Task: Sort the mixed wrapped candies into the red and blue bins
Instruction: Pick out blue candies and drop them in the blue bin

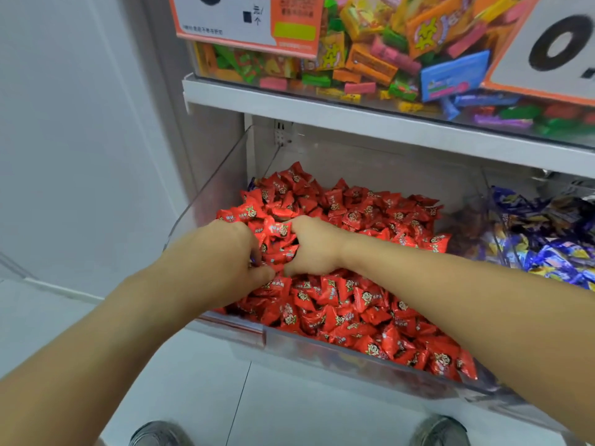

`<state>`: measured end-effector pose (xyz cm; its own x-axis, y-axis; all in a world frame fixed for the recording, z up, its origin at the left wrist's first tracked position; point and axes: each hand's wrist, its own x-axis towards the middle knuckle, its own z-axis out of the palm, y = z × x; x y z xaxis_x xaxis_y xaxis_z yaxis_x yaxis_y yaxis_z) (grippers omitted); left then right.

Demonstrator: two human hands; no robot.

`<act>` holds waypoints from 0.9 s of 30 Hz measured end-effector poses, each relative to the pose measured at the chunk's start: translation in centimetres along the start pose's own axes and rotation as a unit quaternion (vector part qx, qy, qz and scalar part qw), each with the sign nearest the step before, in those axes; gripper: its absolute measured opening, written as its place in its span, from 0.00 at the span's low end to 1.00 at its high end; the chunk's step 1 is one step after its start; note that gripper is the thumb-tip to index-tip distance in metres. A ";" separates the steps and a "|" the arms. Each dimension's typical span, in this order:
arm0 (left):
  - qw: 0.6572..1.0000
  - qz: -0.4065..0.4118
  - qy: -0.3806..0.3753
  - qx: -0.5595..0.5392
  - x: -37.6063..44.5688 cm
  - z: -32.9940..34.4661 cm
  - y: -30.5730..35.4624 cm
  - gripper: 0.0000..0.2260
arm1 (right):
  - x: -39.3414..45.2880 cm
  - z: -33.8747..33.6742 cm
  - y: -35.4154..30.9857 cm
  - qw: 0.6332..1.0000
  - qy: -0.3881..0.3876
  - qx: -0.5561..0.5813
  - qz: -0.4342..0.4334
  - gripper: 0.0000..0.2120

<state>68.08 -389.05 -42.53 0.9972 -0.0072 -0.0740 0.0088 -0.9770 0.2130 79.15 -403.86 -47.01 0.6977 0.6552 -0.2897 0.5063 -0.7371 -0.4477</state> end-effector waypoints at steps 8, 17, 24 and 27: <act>0.994 0.040 -0.008 -0.100 -0.5 -1.3 0.0 0.24 | -7.1 -5.1 -0.7 0.996 -0.065 0.030 -0.054 0.18; 0.985 0.133 -0.057 -0.097 0.7 0.2 3.1 0.29 | -14.2 -7.6 1.4 0.994 -0.109 -0.004 -0.002 0.20; 0.983 0.143 -0.094 -0.072 2.3 1.4 4.1 0.24 | -16.2 -7.1 3.3 0.999 -0.019 0.028 0.006 0.14; 0.982 0.133 -0.101 -0.086 2.9 1.5 3.9 0.17 | -16.1 -6.8 3.5 0.995 0.036 0.094 0.006 0.14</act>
<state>70.87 -393.18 -43.36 0.9312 -0.3159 -0.1822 -0.2195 -0.8845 0.4116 73.09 -418.12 -38.09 0.7407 0.6285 -0.2374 0.3989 -0.6958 -0.5973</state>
